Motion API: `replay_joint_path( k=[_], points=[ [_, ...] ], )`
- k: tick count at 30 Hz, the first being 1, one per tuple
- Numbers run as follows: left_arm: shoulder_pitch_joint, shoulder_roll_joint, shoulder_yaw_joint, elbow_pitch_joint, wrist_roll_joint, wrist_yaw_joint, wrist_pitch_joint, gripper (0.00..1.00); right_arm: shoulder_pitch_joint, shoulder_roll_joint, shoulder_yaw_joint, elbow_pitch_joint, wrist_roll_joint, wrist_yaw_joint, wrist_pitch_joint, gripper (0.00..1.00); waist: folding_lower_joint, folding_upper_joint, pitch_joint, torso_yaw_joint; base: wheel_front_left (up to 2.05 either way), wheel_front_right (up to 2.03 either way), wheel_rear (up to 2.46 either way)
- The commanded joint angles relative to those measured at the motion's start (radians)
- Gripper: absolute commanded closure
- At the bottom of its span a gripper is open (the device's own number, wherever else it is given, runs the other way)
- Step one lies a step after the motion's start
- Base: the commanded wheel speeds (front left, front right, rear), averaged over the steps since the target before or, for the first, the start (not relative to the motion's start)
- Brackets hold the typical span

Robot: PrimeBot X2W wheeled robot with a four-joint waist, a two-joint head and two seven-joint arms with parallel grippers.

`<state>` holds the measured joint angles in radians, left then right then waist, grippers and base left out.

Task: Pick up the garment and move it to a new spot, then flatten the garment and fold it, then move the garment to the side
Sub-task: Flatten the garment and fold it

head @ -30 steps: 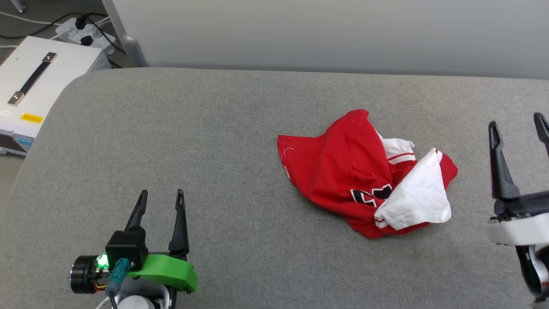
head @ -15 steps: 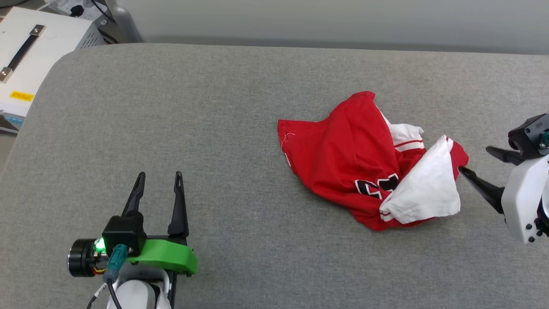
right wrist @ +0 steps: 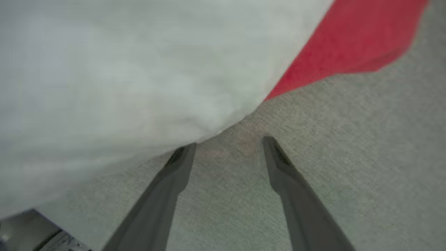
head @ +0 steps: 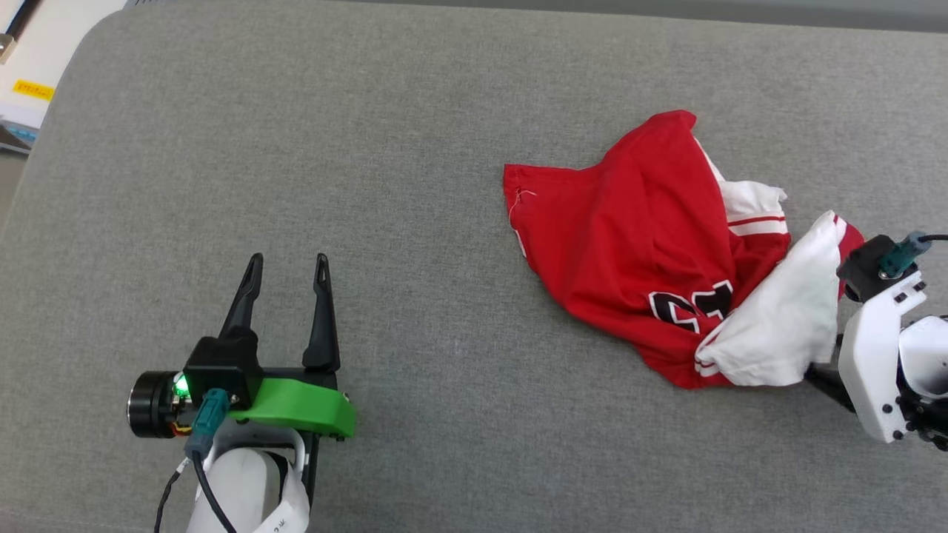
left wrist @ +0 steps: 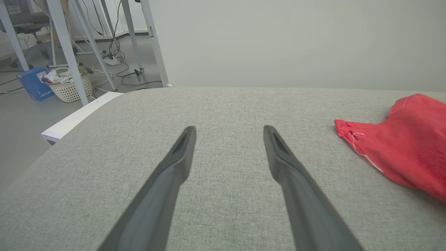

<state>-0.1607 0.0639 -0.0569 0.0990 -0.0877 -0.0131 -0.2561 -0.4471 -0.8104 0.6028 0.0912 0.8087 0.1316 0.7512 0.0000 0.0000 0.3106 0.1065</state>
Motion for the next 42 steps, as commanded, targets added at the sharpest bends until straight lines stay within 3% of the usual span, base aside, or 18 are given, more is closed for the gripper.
replay_joint_path(
  k=[1, 5, 6, 7, 8, 16, 23, 29, 39, 42],
  points=[
    [-0.017, -0.005, 0.001, -0.001, 0.011, 0.0, -0.006, 0.0, 0.013, 0.012, 0.02, 0.02, 0.01, -0.001, -0.008, 0.0, 0.0, 0.0, 0.027, 0.02, 0.0, 0.0, 0.0],
    [-0.021, -0.008, 0.007, 0.001, 0.013, 0.001, -0.006, 0.0, 0.037, 0.024, 0.065, 0.054, 0.034, -0.001, -0.05, 0.0, 0.0, 0.0, 0.032, 0.018, 0.0, 0.0, 0.0],
    [-0.022, -0.008, 0.009, 0.003, 0.014, 0.001, -0.006, 0.0, 0.038, 0.024, 0.072, 0.059, 0.038, -0.001, -0.069, 0.51, 0.0, 0.0, 0.031, 0.015, 0.0, 0.0, 0.0],
    [-0.023, -0.009, 0.012, 0.004, 0.015, 0.001, -0.006, 0.0, 0.037, 0.024, 0.077, 0.061, 0.043, -0.001, -0.084, 0.88, 0.0, 0.0, 0.028, 0.011, 0.0, 0.0, 0.0],
    [-0.023, -0.009, 0.014, 0.006, 0.016, 0.001, -0.006, 0.0, 0.035, 0.024, 0.081, 0.059, 0.048, -0.001, -0.102, 1.0, 0.0, 0.0, 0.025, 0.007, 0.0, 0.0, 0.0],
    [-0.005, -0.011, 0.028, 0.016, 0.026, -0.003, -0.006, 0.0, 0.045, -0.031, 0.042, 0.025, 0.073, -0.001, -0.25, 1.0, 0.0, 0.0, -0.031, -0.023, 0.0, 0.0, 0.0],
    [0.026, -0.012, 0.036, 0.016, 0.029, -0.005, -0.006, 0.0, 0.159, -0.127, -0.124, -0.002, 0.107, -0.001, -0.326, 1.0, 0.0, 0.0, -0.074, -0.041, 0.0, 0.0, 0.0],
    [0.033, -0.012, 0.038, 0.015, 0.03, -0.007, -0.006, 0.0, 0.303, -0.158, -0.259, 0.069, 0.137, -0.001, -0.308, 1.0, 0.0, 0.0, -0.075, -0.046, 0.0, 0.0, 0.0],
    [0.021, -0.013, 0.032, 0.024, 0.031, -0.011, -0.006, 0.0, 0.456, -0.059, -0.345, 0.315, 0.131, -0.001, -0.225, 1.0, 0.0, 0.0, -0.05, -0.022, 0.0, 0.0, 0.0],
    [0.024, -0.013, 0.036, 0.031, 0.032, -0.011, -0.006, 0.0, 0.446, -0.023, -0.374, 0.334, 0.116, -0.001, -0.267, 1.0, 0.0, 0.0, -0.063, -0.021, 0.0, 0.0, 0.0]
  ],
)
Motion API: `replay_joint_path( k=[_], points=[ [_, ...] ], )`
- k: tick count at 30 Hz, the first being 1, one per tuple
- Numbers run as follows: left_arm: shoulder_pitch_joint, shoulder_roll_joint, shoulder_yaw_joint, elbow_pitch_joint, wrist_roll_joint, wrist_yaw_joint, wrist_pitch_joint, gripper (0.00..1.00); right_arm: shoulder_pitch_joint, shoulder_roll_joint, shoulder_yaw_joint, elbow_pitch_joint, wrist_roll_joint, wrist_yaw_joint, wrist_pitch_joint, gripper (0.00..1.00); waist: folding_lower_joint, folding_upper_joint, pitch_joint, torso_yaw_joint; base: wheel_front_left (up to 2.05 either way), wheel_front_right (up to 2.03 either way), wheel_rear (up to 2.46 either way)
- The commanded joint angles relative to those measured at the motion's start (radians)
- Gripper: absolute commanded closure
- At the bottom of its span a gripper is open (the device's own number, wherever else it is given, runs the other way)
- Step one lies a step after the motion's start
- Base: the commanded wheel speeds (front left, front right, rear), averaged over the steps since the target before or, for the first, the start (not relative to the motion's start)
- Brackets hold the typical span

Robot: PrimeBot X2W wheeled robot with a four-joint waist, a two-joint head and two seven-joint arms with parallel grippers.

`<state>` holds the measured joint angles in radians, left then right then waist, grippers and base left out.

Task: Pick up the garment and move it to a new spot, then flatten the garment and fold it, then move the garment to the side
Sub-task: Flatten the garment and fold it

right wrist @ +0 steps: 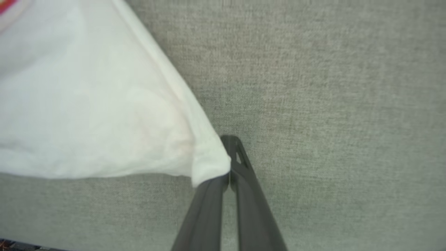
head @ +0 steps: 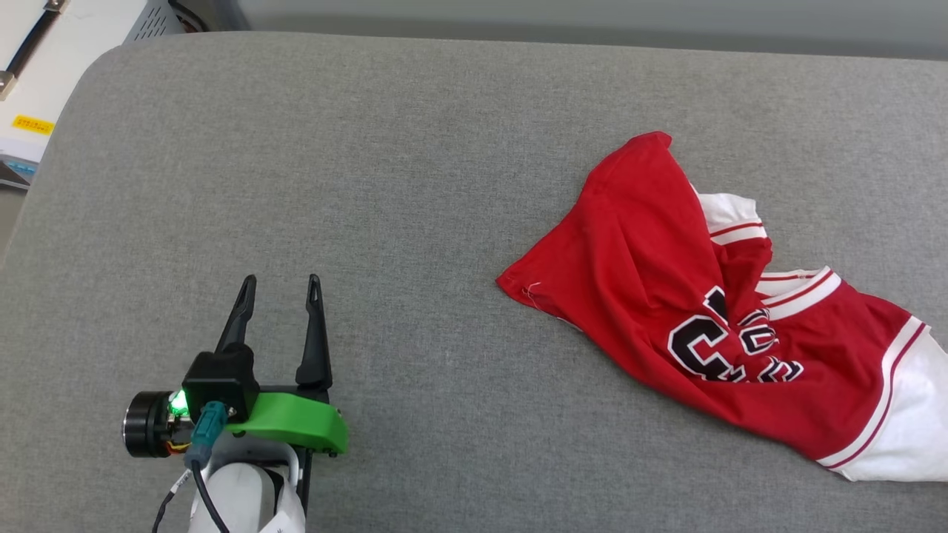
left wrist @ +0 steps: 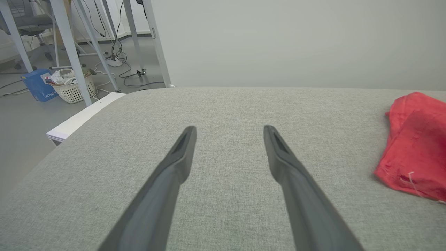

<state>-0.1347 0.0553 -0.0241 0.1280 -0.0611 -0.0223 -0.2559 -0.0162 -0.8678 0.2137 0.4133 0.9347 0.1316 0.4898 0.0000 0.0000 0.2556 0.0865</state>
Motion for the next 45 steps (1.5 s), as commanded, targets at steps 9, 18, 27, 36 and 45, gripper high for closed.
replay_joint_path(
  k=[9, 18, 27, 36, 45],
  points=[
    [0.017, 0.007, 0.028, 0.0, 0.016, -0.008, -0.006, 0.0, -0.017, 0.051, -0.126, -0.093, -0.151, -0.001, -0.245, 0.0, 0.0, 0.0, -0.078, -0.031, 0.0, 0.0, 0.0],
    [-0.032, 0.039, 0.034, -0.004, 0.023, -0.038, -0.006, 0.0, -0.013, 0.177, -0.283, -0.357, -0.377, -0.001, -0.426, 0.0, 0.0, 0.0, -0.104, -0.059, 0.0, 0.0, 0.0],
    [-0.287, 0.111, -0.068, 0.095, -0.006, -0.1, 0.017, 0.0, -0.016, 0.442, -0.296, -0.547, -0.562, -0.001, -0.573, 0.0, 0.0, 0.0, -0.076, -0.086, 0.0, 0.0, 0.0],
    [-0.687, 0.222, -0.475, 0.231, -0.331, -0.108, 0.436, 0.0, -0.018, 0.516, -0.201, -0.532, -0.632, -0.001, -0.608, 0.0, 0.0, 0.0, -0.018, -0.12, 0.0, 0.0, 0.0],
    [-0.931, 0.363, -0.963, 0.187, -0.732, -0.108, 0.896, 0.0, -0.073, 0.512, -0.136, -0.479, -0.622, -0.001, -0.628, 0.0, 0.0, 0.0, 0.058, -0.187, 0.0, 0.0, 0.0]
  ],
)
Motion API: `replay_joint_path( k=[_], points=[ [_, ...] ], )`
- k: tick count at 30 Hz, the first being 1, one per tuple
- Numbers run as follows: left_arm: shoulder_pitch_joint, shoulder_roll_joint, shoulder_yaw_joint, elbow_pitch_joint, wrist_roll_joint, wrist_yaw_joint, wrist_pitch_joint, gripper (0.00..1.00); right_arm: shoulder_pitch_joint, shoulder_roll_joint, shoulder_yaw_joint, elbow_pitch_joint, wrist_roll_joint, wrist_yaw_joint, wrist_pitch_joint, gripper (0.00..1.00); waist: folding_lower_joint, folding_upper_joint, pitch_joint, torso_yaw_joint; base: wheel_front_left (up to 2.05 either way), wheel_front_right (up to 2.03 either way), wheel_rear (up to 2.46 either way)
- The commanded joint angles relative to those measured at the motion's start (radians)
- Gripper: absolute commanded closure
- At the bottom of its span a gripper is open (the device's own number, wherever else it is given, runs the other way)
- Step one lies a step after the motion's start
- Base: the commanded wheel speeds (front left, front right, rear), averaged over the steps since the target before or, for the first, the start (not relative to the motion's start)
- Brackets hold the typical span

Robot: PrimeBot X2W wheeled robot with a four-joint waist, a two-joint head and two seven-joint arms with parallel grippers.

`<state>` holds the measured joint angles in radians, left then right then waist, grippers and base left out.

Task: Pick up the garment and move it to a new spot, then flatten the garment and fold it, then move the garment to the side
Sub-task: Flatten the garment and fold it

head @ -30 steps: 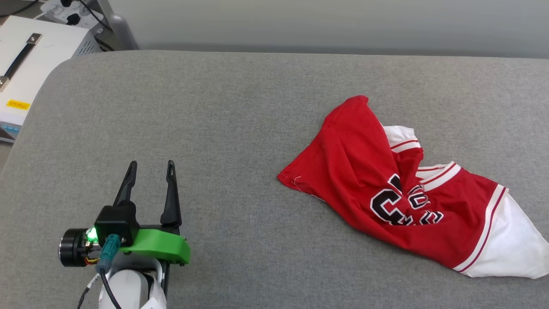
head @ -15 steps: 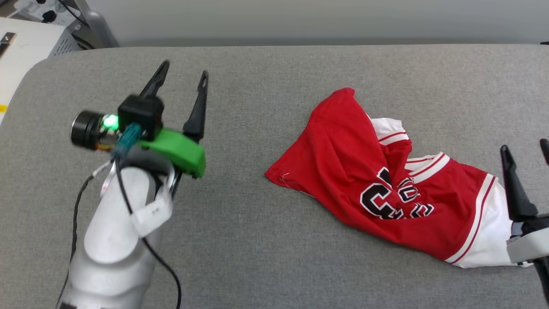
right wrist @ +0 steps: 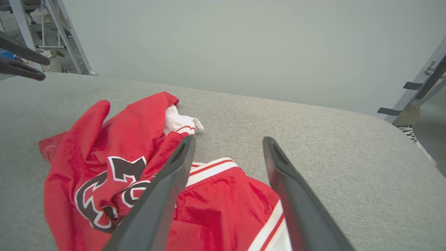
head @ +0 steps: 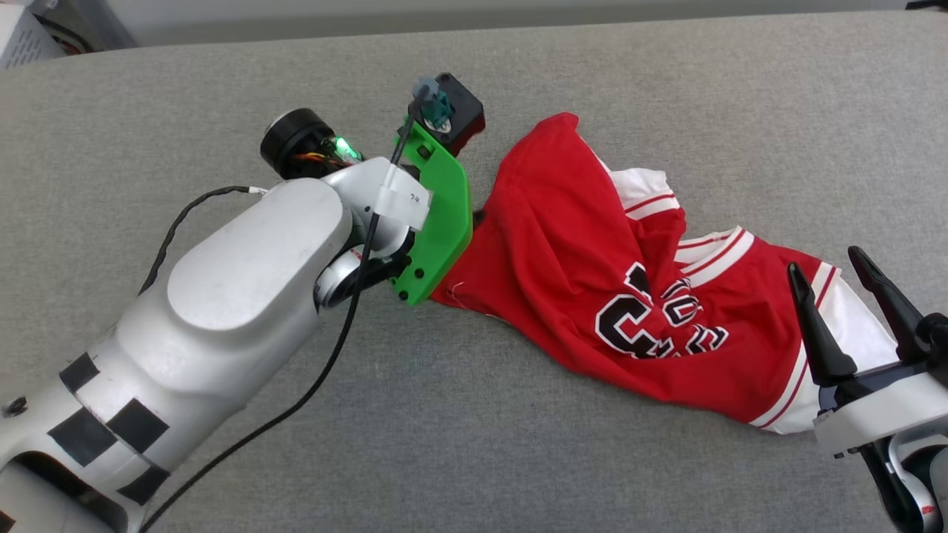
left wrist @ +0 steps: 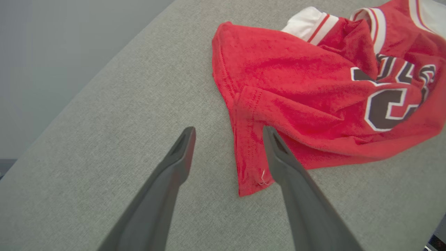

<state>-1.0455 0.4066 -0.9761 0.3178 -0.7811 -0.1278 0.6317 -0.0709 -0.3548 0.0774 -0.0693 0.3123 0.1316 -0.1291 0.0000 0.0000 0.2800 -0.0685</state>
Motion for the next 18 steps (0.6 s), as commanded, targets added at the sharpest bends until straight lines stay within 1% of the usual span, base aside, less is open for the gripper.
replay_joint_path(
  k=[1, 4, 6, 10, 15, 16, 17, 18],
  points=[
    [-0.032, 0.024, -0.049, -0.01, -0.038, -0.003, 0.03, 0.0, -0.024, 0.0, 0.002, 0.009, 0.003, -0.001, -0.011, 0.0, 0.0, 0.0, 0.042, -0.039, 0.0, 0.0, 0.0],
    [-0.065, 0.066, -0.178, -0.023, -0.096, -0.003, 0.085, 0.0, -0.045, 0.001, 0.009, 0.023, 0.01, -0.001, -0.024, 0.0, 0.0, 0.0, 0.072, -0.061, 0.0, 0.0, 0.0],
    [-0.078, 0.089, -0.24, -0.016, -0.117, -0.003, 0.092, 0.0, -0.06, 0.002, 0.019, 0.031, 0.015, -0.001, -0.029, 0.0, 0.0, 0.0, 0.092, -0.074, 0.0, 0.0, 0.0],
    [-0.072, 0.101, -0.289, 0.019, -0.135, -0.003, 0.09, 0.0, -0.085, 0.004, 0.03, 0.051, 0.021, -0.001, -0.041, 0.0, 0.0, 0.0, 0.127, -0.089, 0.0, 0.0, 0.0],
    [-0.032, 0.096, -0.303, 0.048, -0.123, -0.003, 0.1, 0.0, -0.107, 0.002, 0.039, 0.075, 0.021, -0.001, -0.053, 0.0, 0.0, 0.0, 0.148, -0.092, 0.0, 0.0, 0.0],
    [-0.018, 0.094, -0.303, 0.04, -0.12, -0.003, 0.107, 0.56, -0.108, 0.0, 0.038, 0.081, 0.021, -0.001, -0.055, 0.0, 0.0, 0.0, 0.148, -0.089, 0.0, 0.0, 0.0],
    [-0.011, 0.093, -0.304, 0.031, -0.111, -0.003, 0.104, 1.0, -0.108, -0.001, 0.036, 0.087, 0.021, -0.001, -0.058, 0.0, 0.0, 0.0, 0.146, -0.084, 0.0, 0.0, 0.0],
    [-0.012, 0.096, -0.304, 0.025, -0.104, -0.003, 0.082, 1.0, -0.109, -0.002, 0.035, 0.093, 0.019, -0.001, -0.06, 0.0, 0.0, 0.0, 0.142, -0.079, 0.0, 0.0, 0.0]
  ],
)
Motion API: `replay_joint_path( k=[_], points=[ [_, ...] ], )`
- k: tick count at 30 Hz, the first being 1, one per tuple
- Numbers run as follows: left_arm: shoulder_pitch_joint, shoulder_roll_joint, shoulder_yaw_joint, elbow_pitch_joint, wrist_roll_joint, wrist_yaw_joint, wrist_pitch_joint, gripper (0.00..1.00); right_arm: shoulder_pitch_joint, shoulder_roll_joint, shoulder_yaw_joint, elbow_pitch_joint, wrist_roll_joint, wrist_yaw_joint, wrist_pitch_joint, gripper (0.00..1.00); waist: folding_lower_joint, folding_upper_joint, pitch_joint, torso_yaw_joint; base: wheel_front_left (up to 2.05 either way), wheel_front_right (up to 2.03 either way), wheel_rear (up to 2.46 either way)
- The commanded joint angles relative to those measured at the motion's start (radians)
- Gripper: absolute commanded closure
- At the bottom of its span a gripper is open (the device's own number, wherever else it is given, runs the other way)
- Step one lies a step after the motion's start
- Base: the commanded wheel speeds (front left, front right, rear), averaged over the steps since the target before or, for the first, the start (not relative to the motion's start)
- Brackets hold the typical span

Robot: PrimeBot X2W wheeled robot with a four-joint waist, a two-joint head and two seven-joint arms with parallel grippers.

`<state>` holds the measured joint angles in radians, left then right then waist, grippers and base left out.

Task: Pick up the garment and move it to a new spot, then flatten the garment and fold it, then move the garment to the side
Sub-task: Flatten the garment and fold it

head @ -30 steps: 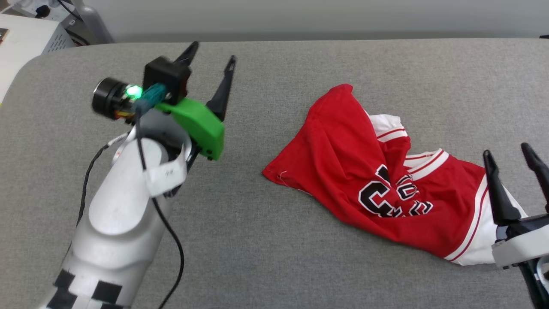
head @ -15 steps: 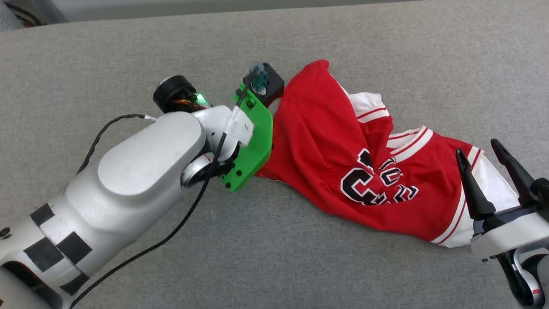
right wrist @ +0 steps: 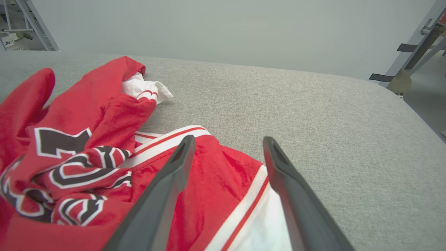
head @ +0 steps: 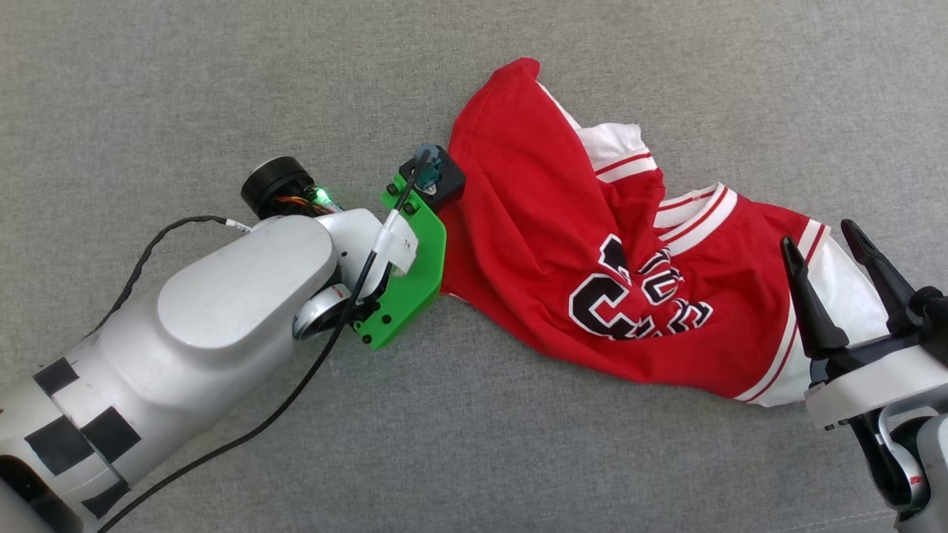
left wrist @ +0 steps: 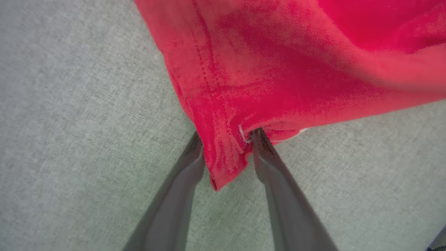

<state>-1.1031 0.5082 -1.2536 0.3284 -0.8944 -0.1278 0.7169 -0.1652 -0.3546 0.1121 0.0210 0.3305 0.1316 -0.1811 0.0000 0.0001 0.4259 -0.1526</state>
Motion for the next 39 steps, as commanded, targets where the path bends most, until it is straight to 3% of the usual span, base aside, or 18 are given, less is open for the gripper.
replay_joint_path(
  k=[1, 6, 10, 14, 17, 23, 29, 34, 39],
  points=[
    [0.042, -0.004, -0.026, 0.011, 0.012, -0.003, -0.028, 1.0, -0.014, -0.002, 0.0, 0.007, -0.001, -0.001, -0.01, 0.0, 0.0, -0.0001, -0.01, 0.011, 0.0, 0.0, 0.0],
    [0.003, 0.015, -0.005, 0.017, 0.01, -0.003, -0.277, 1.0, 0.012, -0.004, -0.02, 0.027, -0.001, -0.001, -0.02, 0.0, 0.0, -0.0001, -0.069, 0.058, 0.0, 0.0, 0.0],
    [0.016, 0.065, 0.05, 0.019, 0.019, 0.008, -0.45, 1.0, 0.044, -0.003, -0.036, 0.041, -0.001, -0.001, -0.026, 0.0, 0.0, -0.0001, -0.127, 0.095, 0.0, 0.0, 0.0],
    [0.09, 0.138, 0.099, -0.033, 0.01, 0.071, -0.57, 1.0, 0.075, 0.002, -0.05, 0.055, -0.002, -0.001, -0.03, 0.0, 0.0, -0.0001, -0.174, 0.132, 0.0, 0.0, 0.0],
    [0.172, 0.212, 0.127, -0.092, -0.004, 0.143, -0.633, 1.0, 0.096, 0.005, -0.058, 0.064, -0.005, -0.001, -0.03, 0.0, 0.0, -0.0001, -0.202, 0.155, 0.0, 0.0, 0.0],
    [0.386, 0.32, 0.145, -0.245, -0.072, 0.297, -0.695, 1.0, 0.136, 0.008, -0.073, 0.08, -0.008, -0.001, -0.033, 0.0, 0.0, -0.0001, -0.245, 0.187, 0.0, 0.0, 0.0],
    [0.58, 0.385, 0.122, -0.306, -0.156, 0.383, -0.715, 1.0, 0.161, 0.009, -0.09, 0.091, -0.012, -0.001, -0.029, 0.0, 0.0, -0.0001, -0.26, 0.201, 0.0, 0.0, 0.0],
    [0.688, 0.371, 0.08, -0.275, -0.202, 0.396, -0.711, 1.0, 0.168, 0.009, -0.092, 0.096, -0.016, -0.001, -0.02, 0.0, 0.0, -0.0001, -0.257, 0.198, 0.0, 0.0, 0.0],
    [0.738, 0.313, 0.058, -0.183, -0.252, 0.355, -0.701, 1.0, 0.171, 0.007, -0.097, 0.1, -0.02, -0.001, -0.007, 0.0, 0.0, -0.0001, -0.249, 0.195, 0.0, 0.0, 0.0]
  ],
)
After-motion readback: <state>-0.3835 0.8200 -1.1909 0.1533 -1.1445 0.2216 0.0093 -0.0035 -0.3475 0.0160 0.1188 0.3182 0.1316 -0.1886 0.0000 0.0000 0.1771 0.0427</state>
